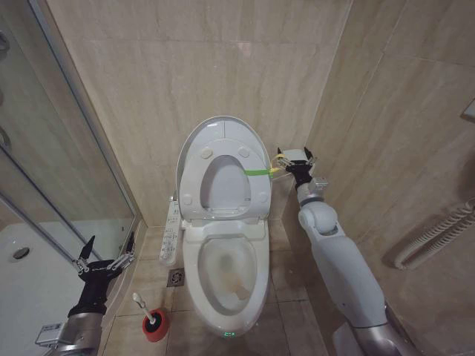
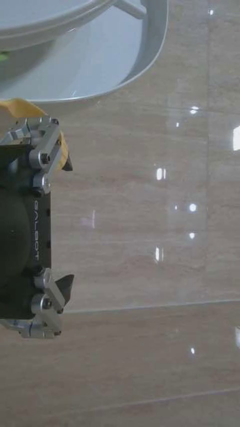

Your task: Open the toilet lid, clean the toilet bowl with a toilet brush, close the toilet lid, and flush.

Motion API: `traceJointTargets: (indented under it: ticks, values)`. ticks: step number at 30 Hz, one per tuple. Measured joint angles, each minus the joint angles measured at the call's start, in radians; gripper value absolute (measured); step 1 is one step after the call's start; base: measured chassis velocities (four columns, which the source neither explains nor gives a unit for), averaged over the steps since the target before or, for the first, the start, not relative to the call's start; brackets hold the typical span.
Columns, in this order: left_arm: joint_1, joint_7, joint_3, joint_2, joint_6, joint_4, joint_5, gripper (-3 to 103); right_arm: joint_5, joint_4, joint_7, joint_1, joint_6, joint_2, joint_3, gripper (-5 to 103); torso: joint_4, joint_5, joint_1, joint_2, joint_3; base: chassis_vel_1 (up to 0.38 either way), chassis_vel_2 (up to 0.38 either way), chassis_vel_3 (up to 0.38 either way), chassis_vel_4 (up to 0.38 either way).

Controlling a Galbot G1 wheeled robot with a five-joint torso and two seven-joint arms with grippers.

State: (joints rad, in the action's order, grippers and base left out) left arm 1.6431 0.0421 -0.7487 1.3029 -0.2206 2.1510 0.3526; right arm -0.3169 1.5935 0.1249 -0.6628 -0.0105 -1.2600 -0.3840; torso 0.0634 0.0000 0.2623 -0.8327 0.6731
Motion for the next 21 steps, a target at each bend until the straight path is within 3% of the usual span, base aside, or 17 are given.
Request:
traceJointTargets:
  ticks: [12, 21]
  values:
    - [0.000, 0.000, 0.000, 0.000, 0.000, 0.000, 0.000, 100, -0.066, 0.169, 0.001, -0.159, -0.028, 0.069, -0.028, 100, 0.0003, 0.0000, 0.000, 0.000, 0.000, 0.000, 0.000, 0.000, 0.000]
    - [0.000, 0.000, 0.000, 0.000, 0.000, 0.000, 0.000, 100, -0.122, 0.346, 0.016, -0.288, -0.078, 0.074, -0.007, 100, 0.0000, -0.0001, 0.000, 0.000, 0.000, 0.000, 0.000, 0.000, 0.000]
